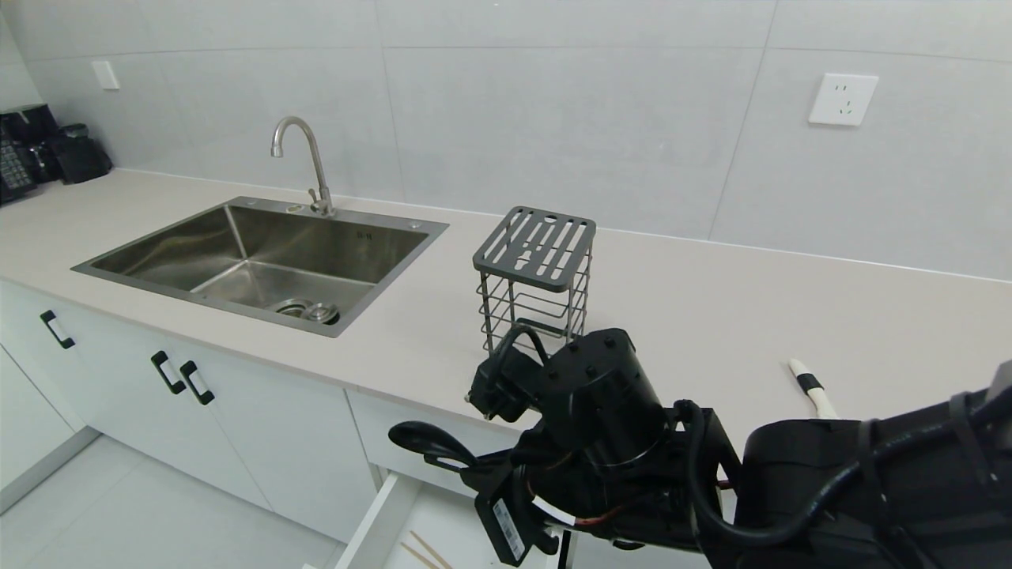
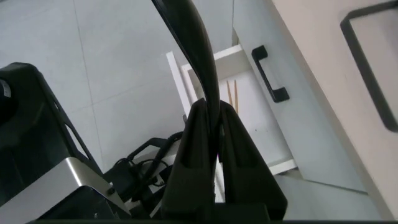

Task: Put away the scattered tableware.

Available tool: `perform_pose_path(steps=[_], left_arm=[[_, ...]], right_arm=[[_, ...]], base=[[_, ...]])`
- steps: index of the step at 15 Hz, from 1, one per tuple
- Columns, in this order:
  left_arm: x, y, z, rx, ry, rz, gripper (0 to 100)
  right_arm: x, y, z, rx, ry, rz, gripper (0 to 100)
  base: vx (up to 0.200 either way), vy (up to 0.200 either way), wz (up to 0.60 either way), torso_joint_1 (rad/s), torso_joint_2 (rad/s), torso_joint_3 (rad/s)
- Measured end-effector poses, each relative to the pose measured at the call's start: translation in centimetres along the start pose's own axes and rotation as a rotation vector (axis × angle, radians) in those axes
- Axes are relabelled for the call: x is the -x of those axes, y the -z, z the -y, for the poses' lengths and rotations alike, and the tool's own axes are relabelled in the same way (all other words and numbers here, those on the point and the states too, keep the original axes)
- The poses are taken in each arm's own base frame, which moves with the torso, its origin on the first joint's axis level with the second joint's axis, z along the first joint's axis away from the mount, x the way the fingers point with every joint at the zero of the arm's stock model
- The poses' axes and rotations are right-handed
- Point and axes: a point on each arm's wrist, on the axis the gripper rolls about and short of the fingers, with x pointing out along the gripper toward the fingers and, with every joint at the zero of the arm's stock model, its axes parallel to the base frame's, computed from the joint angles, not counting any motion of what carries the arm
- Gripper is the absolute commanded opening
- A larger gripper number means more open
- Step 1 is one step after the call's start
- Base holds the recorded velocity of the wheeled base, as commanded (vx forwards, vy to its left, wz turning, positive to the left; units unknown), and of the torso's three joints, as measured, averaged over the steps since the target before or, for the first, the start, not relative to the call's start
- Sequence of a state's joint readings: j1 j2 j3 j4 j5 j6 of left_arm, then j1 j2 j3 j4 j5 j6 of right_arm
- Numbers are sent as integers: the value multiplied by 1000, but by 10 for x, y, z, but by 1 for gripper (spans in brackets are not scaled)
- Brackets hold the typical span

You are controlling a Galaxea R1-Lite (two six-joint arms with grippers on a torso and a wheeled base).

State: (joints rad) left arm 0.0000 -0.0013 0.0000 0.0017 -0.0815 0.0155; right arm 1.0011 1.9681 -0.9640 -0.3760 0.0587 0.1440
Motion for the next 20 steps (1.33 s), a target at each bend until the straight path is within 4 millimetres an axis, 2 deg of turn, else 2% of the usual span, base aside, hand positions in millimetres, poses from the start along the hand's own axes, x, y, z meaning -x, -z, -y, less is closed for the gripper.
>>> perform_pose_path(steps=[2, 9, 20], left_arm=[[0, 0, 0, 0, 0, 0, 100], [0, 0, 0, 0, 0, 0, 100], [0, 0, 0, 0, 1, 0, 100]], right_arm=[[-3, -3, -1, 11, -30, 2, 0], [-13, 3, -1, 148, -96, -32, 0], [-18, 8, 4, 140, -87, -53, 0]], base=[[0, 0, 0, 0, 0, 0], [0, 0, 0, -7, 11, 9], [0, 0, 0, -242, 469, 229]])
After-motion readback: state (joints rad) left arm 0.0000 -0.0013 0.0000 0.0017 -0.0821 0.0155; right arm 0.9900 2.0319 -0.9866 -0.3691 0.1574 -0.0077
